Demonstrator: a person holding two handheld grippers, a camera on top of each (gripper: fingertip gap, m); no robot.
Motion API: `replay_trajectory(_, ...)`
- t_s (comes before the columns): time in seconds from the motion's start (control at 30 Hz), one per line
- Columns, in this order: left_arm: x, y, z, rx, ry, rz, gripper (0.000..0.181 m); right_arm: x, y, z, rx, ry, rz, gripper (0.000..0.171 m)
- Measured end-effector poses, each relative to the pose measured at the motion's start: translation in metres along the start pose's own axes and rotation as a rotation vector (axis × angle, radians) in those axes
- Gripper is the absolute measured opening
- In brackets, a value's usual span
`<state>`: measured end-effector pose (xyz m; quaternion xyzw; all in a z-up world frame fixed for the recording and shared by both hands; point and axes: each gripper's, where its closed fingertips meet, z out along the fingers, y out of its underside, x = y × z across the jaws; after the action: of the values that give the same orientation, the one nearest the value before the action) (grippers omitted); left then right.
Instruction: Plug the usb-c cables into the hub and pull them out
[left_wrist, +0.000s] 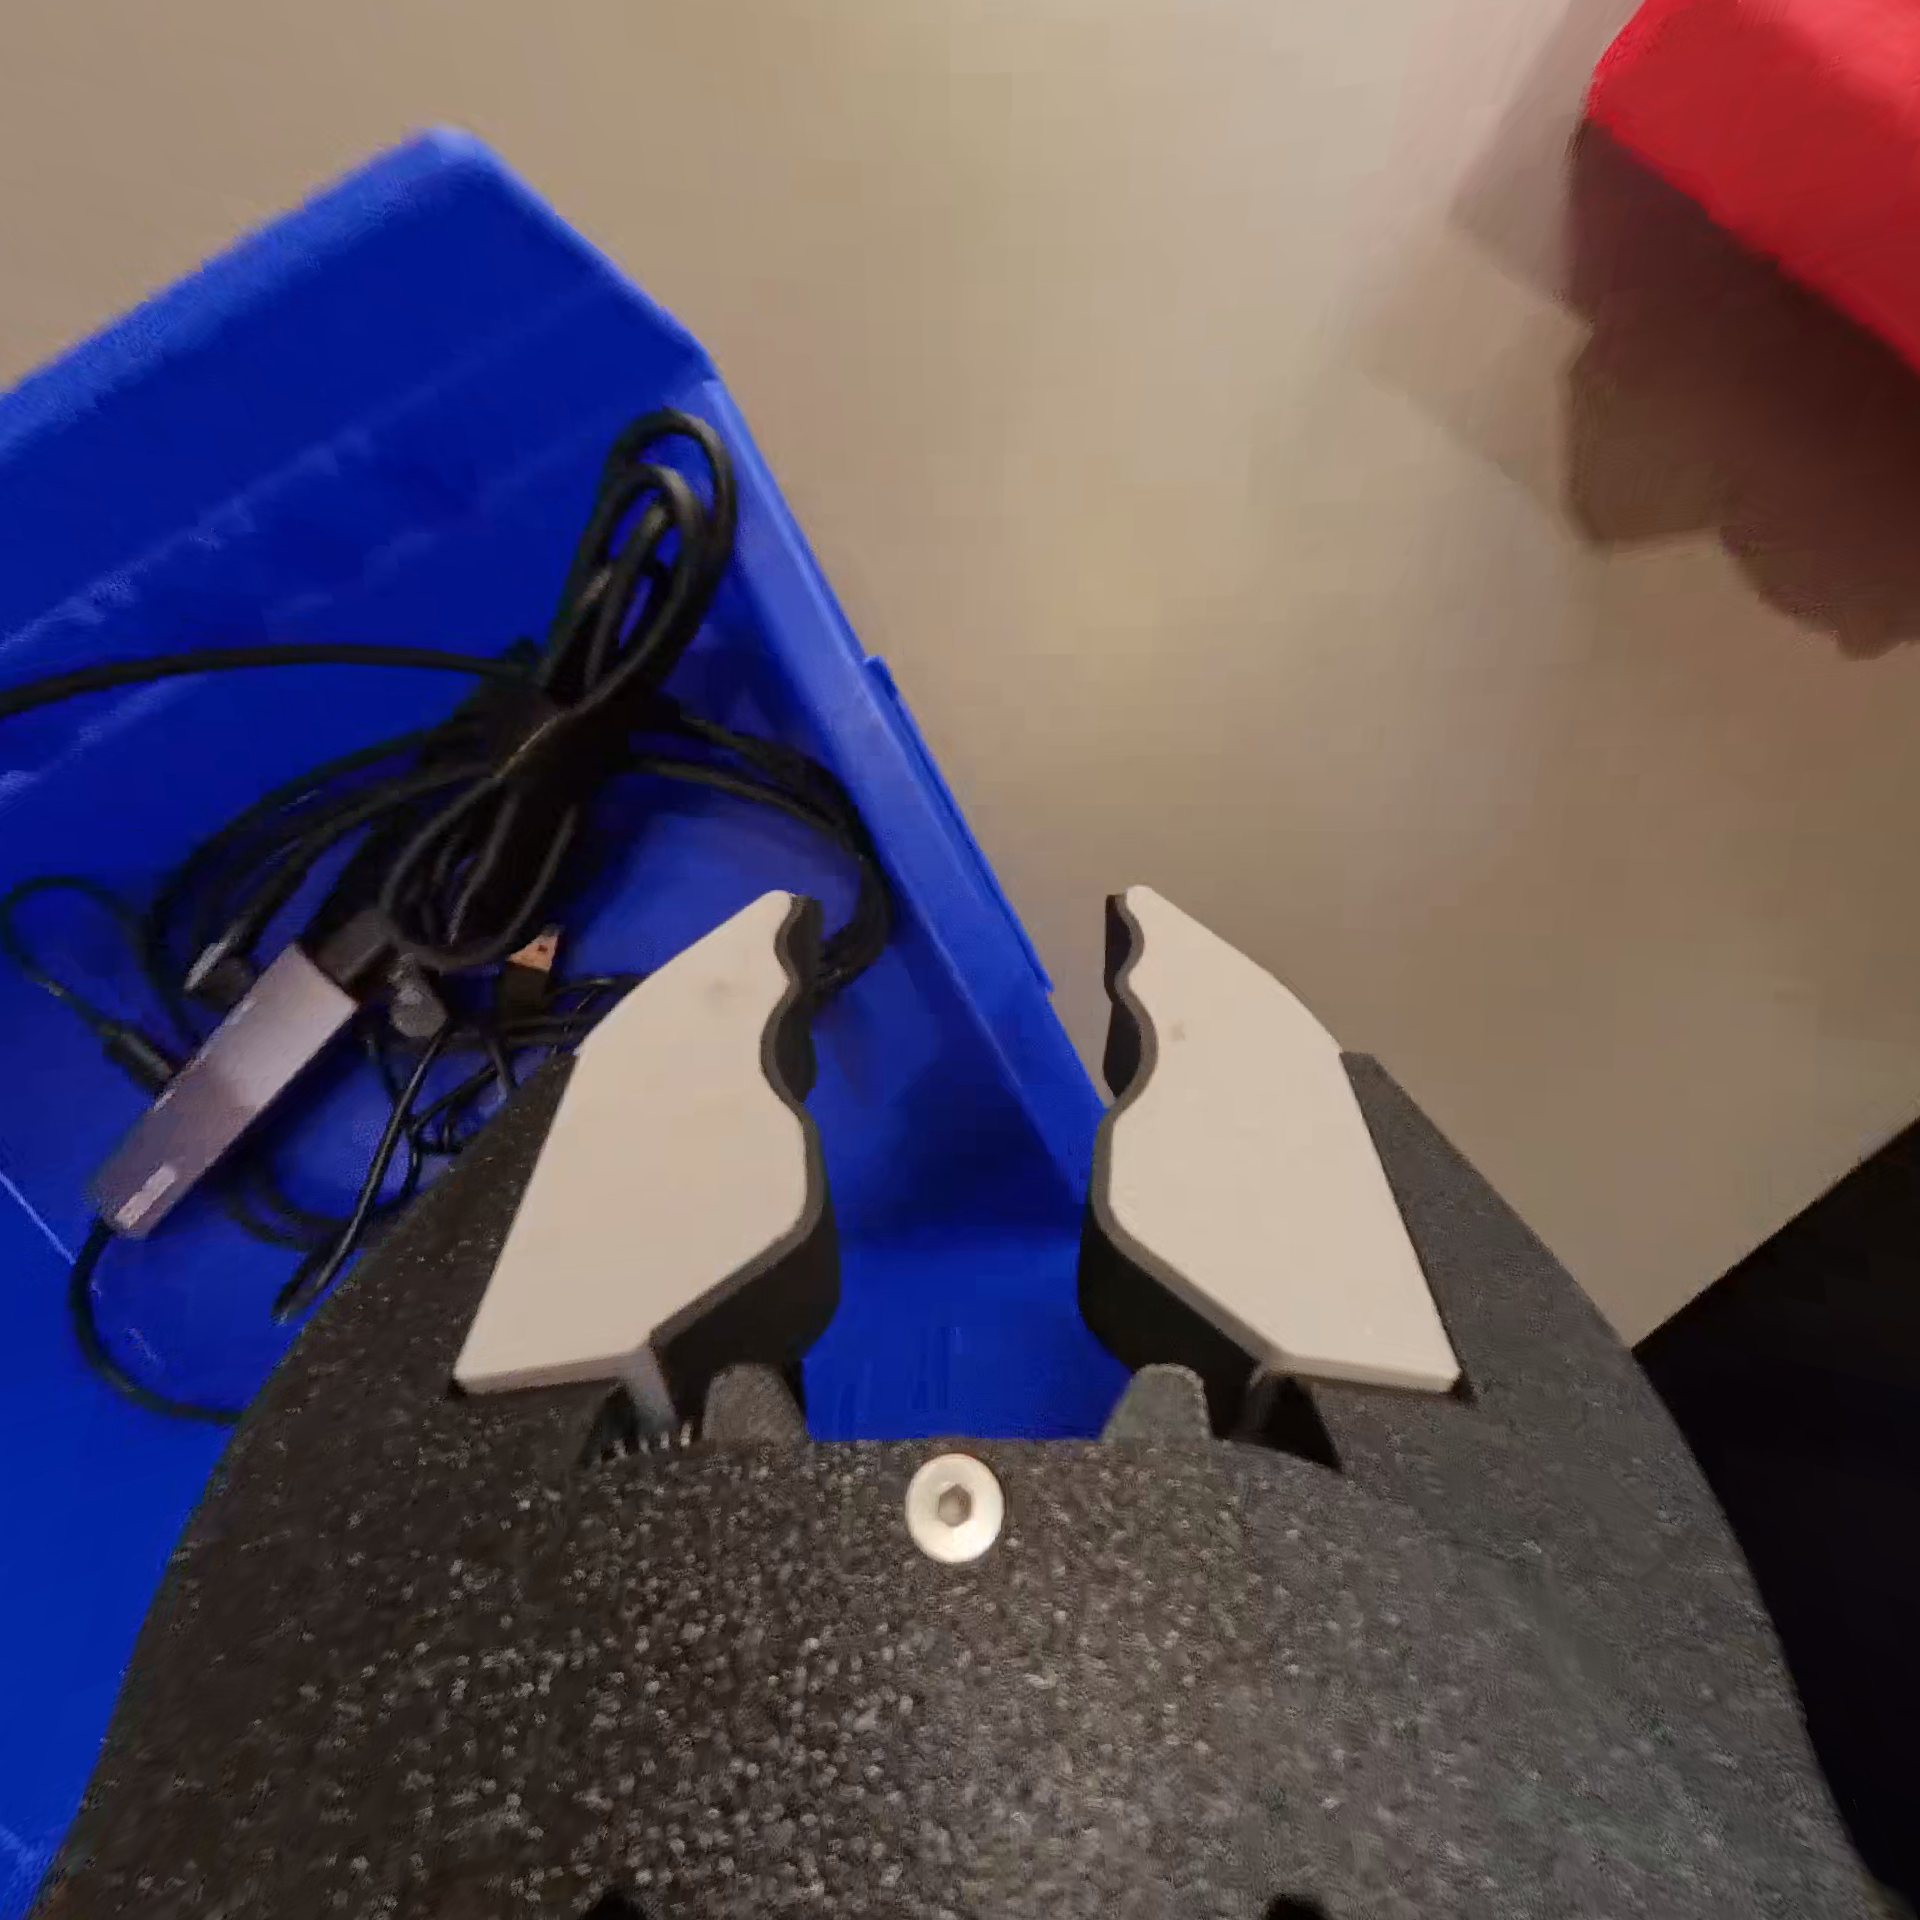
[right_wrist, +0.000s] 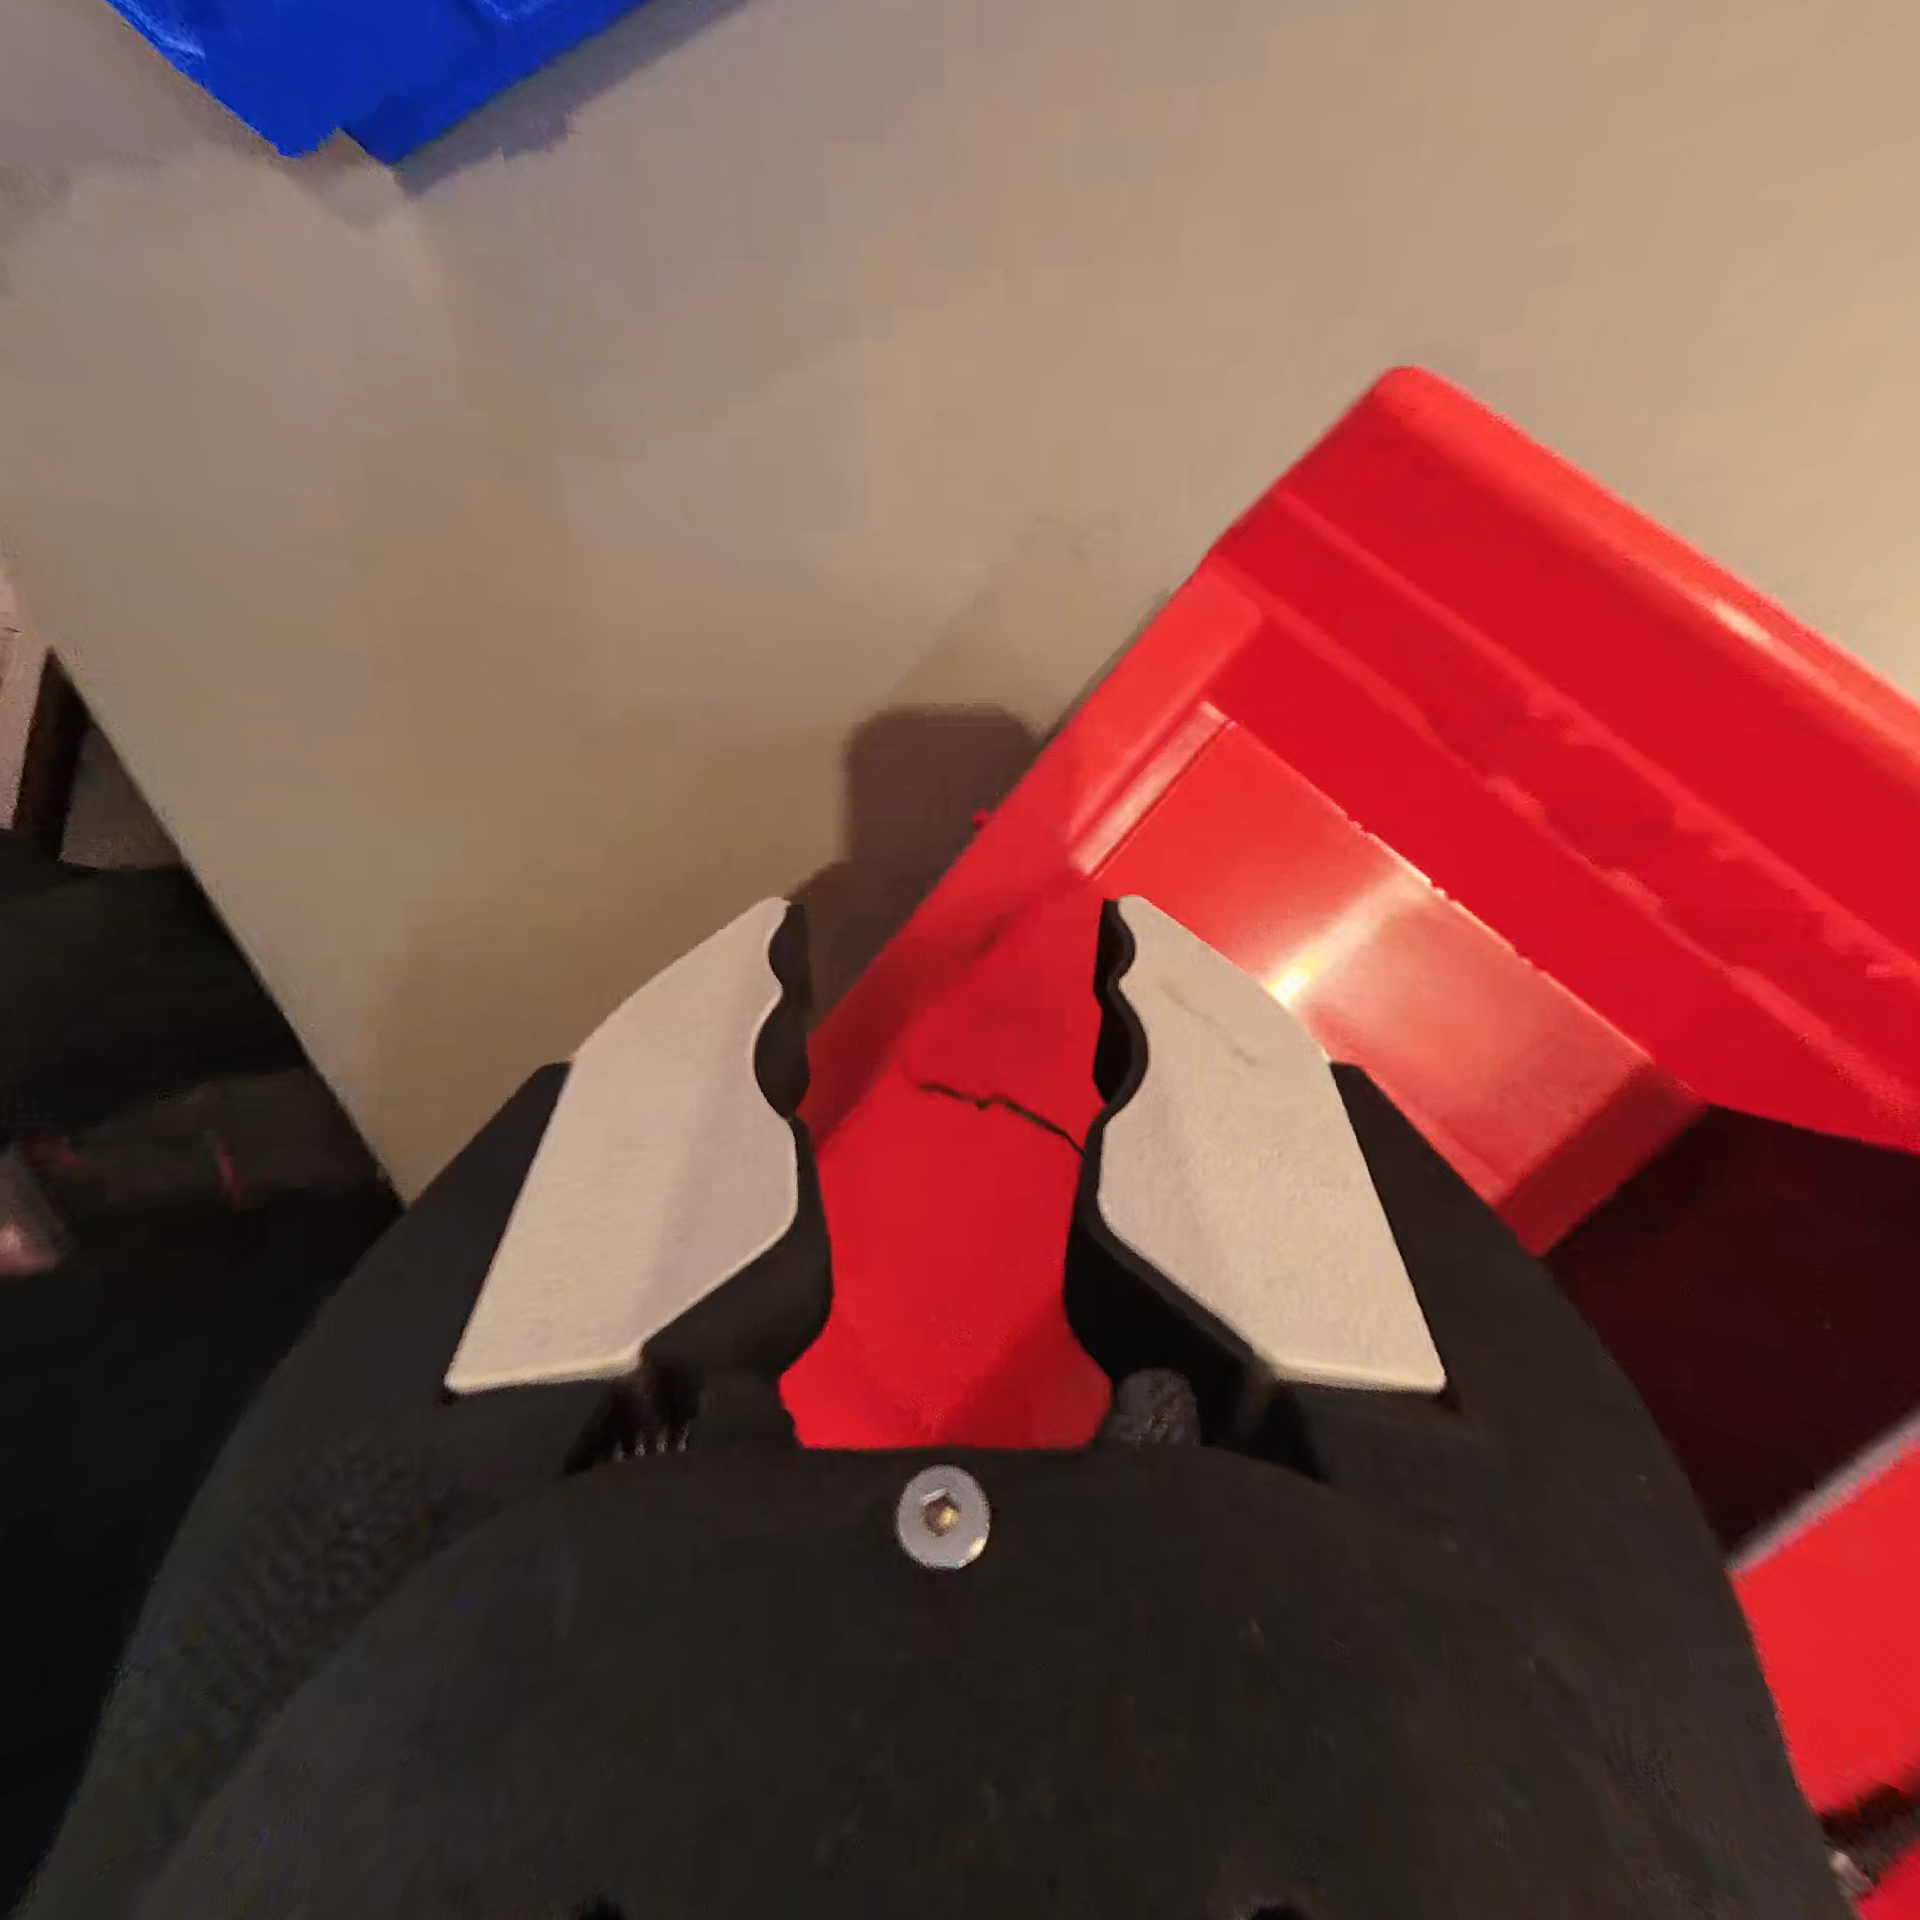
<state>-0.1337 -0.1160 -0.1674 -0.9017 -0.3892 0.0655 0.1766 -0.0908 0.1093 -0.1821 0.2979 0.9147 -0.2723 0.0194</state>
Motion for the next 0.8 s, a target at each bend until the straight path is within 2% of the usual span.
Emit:
replay_trajectory(0.03,-0.002,0.000,0.012,-0.059,-0.020,0.009,0.053,0.001,0.002,0.010,-0.036,0.026,-0.006,0.050)
replay_trajectory(0.1,-0.006,0.006,0.034,-0.181,-0.053,0.038,0.049,0.006,0.016,0.024,-0.133,0.100,-0.072,0.046)
replay_trajectory(0.17,-0.009,0.016,0.047,-0.258,-0.086,0.079,0.033,-0.001,0.019,0.024,-0.123,0.086,-0.116,0.042)
replay_trajectory(0.3,-0.003,0.037,0.039,-0.261,-0.110,0.160,0.033,-0.008,0.050,0.008,-0.152,0.044,-0.245,0.037)
replay_trajectory(0.43,-0.006,0.100,0.013,-0.371,-0.117,0.212,0.029,0.014,0.096,-0.025,-0.262,0.196,-0.383,0.033)
replay_trajectory(0.57,-0.026,0.167,-0.015,-0.466,-0.175,0.146,0.026,0.044,0.145,-0.064,-0.383,0.359,-0.364,0.031)
replay_trajectory(0.67,-0.028,0.167,-0.024,-0.319,-0.225,0.118,0.049,0.055,0.149,-0.081,-0.316,0.451,-0.260,0.046)
replay_trajectory(0.8,-0.010,0.117,-0.031,0.054,-0.221,-0.062,0.058,0.050,0.109,-0.073,0.019,0.458,0.036,0.064)
